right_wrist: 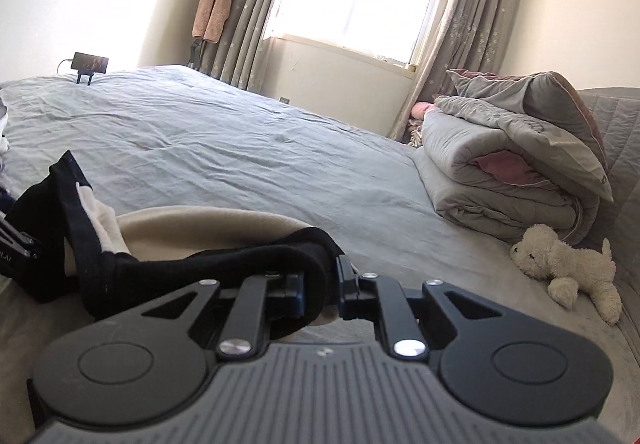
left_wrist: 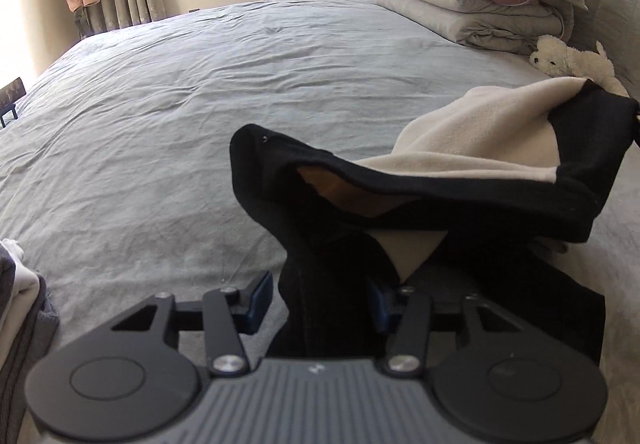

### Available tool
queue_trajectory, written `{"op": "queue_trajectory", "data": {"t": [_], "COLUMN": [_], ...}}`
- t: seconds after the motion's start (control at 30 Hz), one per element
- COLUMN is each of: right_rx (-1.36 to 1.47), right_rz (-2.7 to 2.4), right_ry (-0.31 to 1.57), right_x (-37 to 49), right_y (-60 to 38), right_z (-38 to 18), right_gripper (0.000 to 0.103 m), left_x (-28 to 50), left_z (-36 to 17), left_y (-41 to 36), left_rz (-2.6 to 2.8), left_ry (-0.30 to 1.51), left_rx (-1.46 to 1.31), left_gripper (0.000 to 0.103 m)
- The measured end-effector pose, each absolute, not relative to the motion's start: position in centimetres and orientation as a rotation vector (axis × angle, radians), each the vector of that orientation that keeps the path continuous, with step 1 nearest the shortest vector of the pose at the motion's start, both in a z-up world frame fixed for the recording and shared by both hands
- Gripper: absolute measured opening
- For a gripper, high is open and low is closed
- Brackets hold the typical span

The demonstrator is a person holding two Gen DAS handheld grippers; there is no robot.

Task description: Fold clothes

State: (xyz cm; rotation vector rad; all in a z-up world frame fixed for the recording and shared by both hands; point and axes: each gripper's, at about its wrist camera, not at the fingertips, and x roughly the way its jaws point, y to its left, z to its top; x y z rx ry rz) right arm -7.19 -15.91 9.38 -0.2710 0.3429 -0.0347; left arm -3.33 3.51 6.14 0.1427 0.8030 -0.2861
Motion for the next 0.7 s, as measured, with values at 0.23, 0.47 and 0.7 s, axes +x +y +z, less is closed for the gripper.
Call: {"op": "queue_trajectory", "data": {"t": [0.23, 0.47, 0.7], "right_rx": [-0.261, -0.267, -0.33], "right_rz": [-0.252, -0.363, -0.517], "right_ry": [0.196, 0.15, -0.102], "right_x": [-8.5, -9.4, -12.0], "right_y": [-18.5, -19.5, -18.8], "right_z": [11.5, 11.4, 12.8], "right_gripper": [0.002, 0.002, 0.002], "left_x": [-3.4, -4.2, -6.1], "left_z": [7.3, 9.6, 12.0], "left_y": [4.3, 5.4, 5.1], "left_rz": [-0.248, -0.197, -0.184], "left_ry": [0.738, 0.606, 0.424], "left_rx": [0.109, 0.073, 0.124], "left_gripper": [0.013, 0.011, 0.01]}}
